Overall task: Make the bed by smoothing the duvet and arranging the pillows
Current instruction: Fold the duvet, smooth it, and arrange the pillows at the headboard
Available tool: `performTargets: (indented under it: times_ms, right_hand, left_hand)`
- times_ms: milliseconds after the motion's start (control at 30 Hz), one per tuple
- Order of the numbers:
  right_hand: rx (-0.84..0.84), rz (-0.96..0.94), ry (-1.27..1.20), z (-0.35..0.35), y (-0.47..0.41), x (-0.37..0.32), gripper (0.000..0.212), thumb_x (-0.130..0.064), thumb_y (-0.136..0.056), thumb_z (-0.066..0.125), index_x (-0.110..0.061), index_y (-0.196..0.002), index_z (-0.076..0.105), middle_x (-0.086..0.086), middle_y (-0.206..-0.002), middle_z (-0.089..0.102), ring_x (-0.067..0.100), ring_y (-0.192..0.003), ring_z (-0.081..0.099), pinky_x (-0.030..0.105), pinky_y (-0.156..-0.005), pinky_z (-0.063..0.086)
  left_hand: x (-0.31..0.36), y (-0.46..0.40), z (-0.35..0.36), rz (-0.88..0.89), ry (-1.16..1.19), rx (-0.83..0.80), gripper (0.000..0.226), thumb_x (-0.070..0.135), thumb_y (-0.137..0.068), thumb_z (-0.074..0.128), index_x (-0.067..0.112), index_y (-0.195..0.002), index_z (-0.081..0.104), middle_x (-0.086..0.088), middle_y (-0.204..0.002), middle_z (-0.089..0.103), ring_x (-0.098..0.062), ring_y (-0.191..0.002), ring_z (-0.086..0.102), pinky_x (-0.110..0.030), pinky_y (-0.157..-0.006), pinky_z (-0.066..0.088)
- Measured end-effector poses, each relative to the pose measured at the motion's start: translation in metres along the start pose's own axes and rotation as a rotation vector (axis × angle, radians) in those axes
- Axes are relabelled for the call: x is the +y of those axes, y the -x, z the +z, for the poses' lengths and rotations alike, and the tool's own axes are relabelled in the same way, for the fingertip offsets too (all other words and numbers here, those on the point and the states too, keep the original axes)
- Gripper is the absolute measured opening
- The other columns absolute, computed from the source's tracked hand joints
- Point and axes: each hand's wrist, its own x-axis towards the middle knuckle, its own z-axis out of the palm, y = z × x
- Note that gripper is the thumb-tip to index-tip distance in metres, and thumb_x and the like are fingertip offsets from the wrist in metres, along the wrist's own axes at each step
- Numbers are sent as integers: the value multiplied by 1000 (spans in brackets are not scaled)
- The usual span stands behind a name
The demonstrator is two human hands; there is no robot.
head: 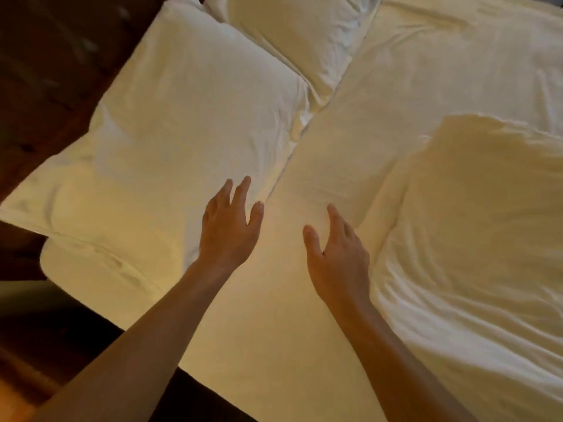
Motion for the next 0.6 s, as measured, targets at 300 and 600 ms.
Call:
performTargets:
  times_ms: [300, 600]
  right_hand:
    - [-81, -169, -106, 100, -72, -152, 83, -74, -90, 40, -47, -153, -6, 5, -162, 24, 32, -138, 42, 51, -100, 47]
    - [-195, 52, -16, 172, -175, -171, 109, -97, -61, 45, -63, -142, -19, 19, -160, 8, 48, -124, 51, 57, -98, 48]
  left_hand:
    - [-144, -110, -107, 158, 130, 139, 56, 46, -97, 35, 27, -150, 37, -2, -155, 33, -18, -143, 30, -39, -110, 34]
    - [-215, -229, -101, 2, -365, 99, 74, 76, -88, 24, 44, -153, 10, -14, -160, 12, -46, -141, 19, -58, -117, 16]
